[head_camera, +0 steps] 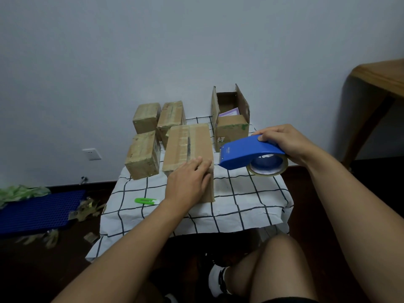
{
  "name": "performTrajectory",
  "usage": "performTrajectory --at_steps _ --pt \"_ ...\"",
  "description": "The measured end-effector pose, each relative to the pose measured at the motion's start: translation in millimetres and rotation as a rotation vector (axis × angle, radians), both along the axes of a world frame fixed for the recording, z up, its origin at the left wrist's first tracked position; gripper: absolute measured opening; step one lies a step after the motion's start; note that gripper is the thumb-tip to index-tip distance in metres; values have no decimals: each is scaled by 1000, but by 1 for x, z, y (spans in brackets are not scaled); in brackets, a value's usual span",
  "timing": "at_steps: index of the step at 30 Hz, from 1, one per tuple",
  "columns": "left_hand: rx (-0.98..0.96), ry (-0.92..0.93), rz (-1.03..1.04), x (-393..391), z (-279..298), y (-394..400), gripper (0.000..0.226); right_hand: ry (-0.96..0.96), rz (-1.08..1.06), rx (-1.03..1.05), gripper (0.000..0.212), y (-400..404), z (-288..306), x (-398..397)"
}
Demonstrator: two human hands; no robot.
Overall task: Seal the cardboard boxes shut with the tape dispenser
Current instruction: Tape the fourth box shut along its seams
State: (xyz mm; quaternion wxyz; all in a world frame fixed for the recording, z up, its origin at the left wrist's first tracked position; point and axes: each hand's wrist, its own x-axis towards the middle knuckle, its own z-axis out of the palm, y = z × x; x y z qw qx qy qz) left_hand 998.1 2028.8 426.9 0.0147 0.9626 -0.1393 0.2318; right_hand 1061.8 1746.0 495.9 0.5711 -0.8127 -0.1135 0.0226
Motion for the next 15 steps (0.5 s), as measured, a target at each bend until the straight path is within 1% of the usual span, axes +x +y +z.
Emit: performTrajectory --at_steps 3,6,9,12,15 --pt "7 -16 -7 0 2 -1 35 -25 4 -109 22 -5 8 -5" --pt "4 -37 -23 0 0 -5 31 -47 48 -251 18 7 21 -11" --pt "-4 -57 -30 0 -4 -4 33 -146 93 -417 22 30 32 -11" --pt "-6 -70 -33 1 -5 -2 37 -268 66 -594 23 59 39 -15" --pt "-5 -81 -41 2 -4 -2 37 -318 31 -683 22 78 46 -19"
